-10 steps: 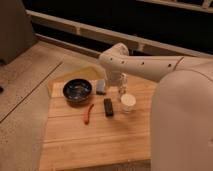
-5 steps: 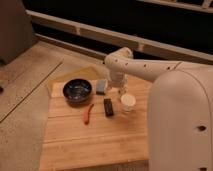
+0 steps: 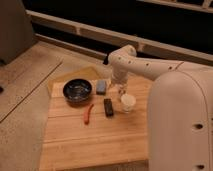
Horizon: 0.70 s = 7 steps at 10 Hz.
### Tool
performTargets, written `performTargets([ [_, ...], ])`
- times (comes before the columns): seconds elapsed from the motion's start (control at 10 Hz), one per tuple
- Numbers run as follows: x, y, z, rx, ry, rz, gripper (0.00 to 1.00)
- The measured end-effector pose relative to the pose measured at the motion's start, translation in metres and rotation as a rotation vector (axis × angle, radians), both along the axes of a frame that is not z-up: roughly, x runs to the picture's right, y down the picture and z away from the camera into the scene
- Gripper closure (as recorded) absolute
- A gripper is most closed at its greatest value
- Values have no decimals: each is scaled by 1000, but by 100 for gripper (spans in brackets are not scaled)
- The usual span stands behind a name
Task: Knock the bottle over
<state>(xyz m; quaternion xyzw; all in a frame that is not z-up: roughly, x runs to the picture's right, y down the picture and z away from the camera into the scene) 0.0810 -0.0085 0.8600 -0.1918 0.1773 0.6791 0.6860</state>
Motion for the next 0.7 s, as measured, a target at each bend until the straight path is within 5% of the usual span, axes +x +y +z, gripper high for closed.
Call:
performTargets([
  [0.7, 15, -25, 25, 76, -47, -56, 35],
])
